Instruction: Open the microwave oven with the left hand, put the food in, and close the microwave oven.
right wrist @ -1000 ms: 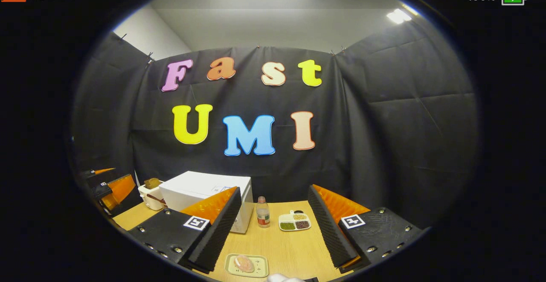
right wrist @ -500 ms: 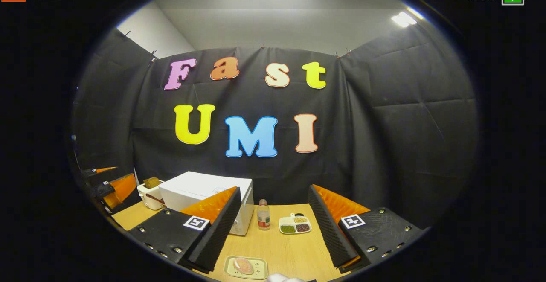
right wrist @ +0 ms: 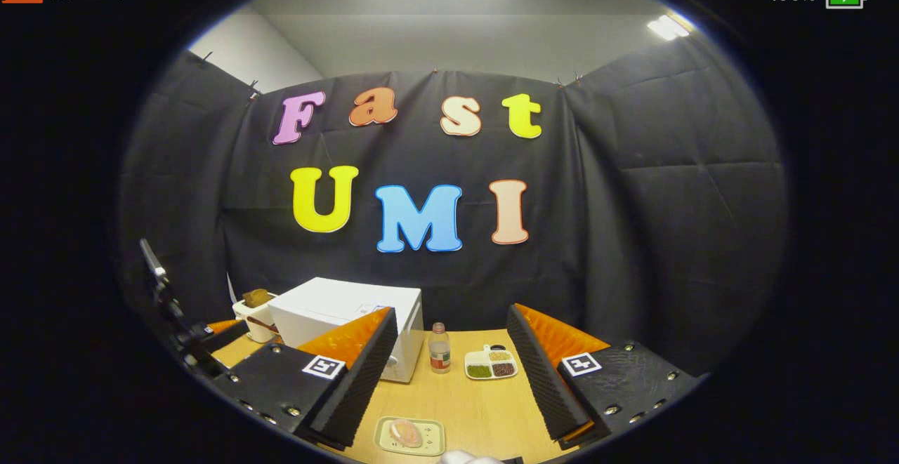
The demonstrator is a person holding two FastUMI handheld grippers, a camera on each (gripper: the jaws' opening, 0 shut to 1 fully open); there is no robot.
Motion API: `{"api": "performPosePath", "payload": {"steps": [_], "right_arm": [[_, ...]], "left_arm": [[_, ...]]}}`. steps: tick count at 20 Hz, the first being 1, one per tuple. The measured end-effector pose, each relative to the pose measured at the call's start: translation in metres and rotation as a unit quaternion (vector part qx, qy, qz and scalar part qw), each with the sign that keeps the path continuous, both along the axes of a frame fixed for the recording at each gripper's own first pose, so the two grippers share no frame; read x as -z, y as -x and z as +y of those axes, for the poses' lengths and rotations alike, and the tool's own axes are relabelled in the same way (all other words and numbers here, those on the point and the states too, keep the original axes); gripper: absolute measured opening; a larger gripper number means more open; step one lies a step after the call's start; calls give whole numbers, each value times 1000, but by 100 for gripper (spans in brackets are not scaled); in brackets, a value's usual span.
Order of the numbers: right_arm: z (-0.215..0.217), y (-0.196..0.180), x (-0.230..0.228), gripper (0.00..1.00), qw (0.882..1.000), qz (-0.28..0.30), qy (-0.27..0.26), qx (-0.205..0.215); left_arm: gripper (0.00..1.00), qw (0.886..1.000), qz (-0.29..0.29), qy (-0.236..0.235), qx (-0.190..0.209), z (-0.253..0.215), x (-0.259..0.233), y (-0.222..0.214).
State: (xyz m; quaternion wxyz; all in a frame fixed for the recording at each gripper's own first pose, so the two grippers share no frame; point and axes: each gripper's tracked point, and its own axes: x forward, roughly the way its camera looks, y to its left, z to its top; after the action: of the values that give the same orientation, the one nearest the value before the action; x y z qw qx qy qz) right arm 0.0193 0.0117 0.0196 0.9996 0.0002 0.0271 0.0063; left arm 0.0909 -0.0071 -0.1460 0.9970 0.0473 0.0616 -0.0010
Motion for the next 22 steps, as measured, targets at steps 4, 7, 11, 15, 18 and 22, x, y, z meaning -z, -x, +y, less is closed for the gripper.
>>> {"api": "performPosePath", "payload": {"steps": [4, 7, 11, 15, 18, 22], "right_arm": [[-12, 6, -10, 96, 1000, 5, 9, 11], [-26, 9, -2, 96, 999, 23, 32, 28], [-38, 14, 2, 96, 997, 42, 48, 44], [-52, 14, 10, 96, 994, 56, 68, 65], [-56, 16, 19, 96, 993, 69, 67, 75], [-58, 21, 28, 96, 991, 78, 73, 83]], "left_arm": [[99, 1000, 15, -1, 8, -26, 58, -42], [95, 1000, 11, 3, 20, -48, 97, -82], [97, 999, 28, 16, 8, -65, 148, -135], [96, 999, 32, 16, -4, -67, 172, -171], [98, 999, 30, 17, 1, -69, 181, -192], [76, 999, 37, 31, 11, -74, 187, -206]]}}
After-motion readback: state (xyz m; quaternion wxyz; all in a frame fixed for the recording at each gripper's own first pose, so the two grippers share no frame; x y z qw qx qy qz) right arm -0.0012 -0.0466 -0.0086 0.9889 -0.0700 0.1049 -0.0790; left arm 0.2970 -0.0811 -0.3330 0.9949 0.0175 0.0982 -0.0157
